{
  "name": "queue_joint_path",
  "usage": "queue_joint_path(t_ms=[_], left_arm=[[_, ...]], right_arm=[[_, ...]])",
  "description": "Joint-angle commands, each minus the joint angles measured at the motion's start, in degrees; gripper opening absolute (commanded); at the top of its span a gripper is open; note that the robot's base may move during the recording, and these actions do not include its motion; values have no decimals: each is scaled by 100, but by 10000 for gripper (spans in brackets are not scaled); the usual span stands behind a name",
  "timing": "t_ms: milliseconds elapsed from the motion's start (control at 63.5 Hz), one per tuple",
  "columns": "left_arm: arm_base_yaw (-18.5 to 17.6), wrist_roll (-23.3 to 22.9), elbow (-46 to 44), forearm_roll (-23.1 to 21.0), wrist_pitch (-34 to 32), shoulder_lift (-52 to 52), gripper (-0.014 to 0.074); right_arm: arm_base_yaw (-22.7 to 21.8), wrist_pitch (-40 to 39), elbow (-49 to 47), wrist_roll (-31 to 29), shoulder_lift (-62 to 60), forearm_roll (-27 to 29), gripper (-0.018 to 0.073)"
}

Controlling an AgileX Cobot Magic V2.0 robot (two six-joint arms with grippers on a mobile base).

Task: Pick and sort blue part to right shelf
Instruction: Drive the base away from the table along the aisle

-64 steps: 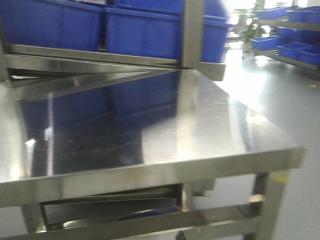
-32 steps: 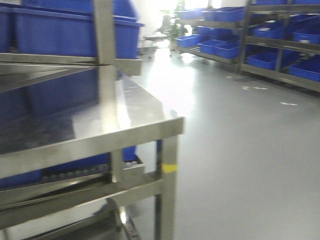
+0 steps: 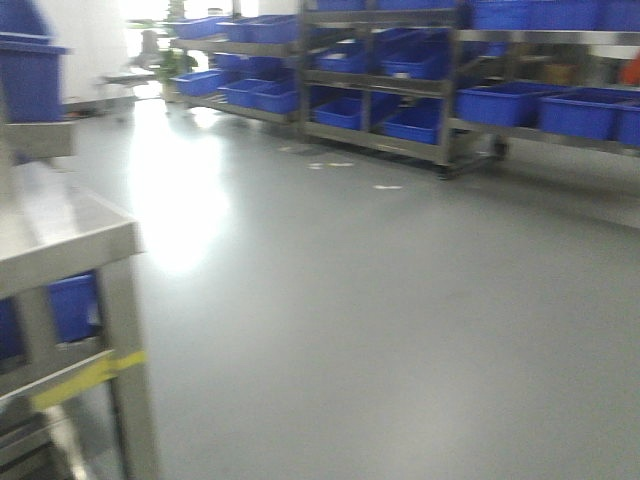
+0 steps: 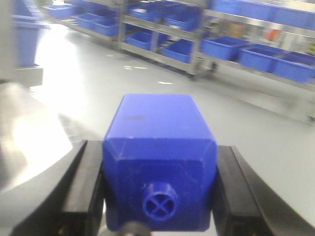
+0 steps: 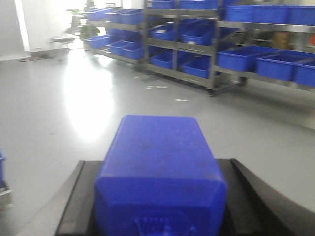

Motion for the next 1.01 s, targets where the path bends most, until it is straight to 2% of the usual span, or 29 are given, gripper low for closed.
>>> queue_joint_path(t_ms=[0, 991], left_arm=[[2, 26, -177, -45, -507, 35, 386], [2, 26, -177, -45, -507, 35, 386]], right_arm=[[-48, -543, -175, -36, 14, -38, 425], [-48, -544, -175, -36, 9, -38, 425]])
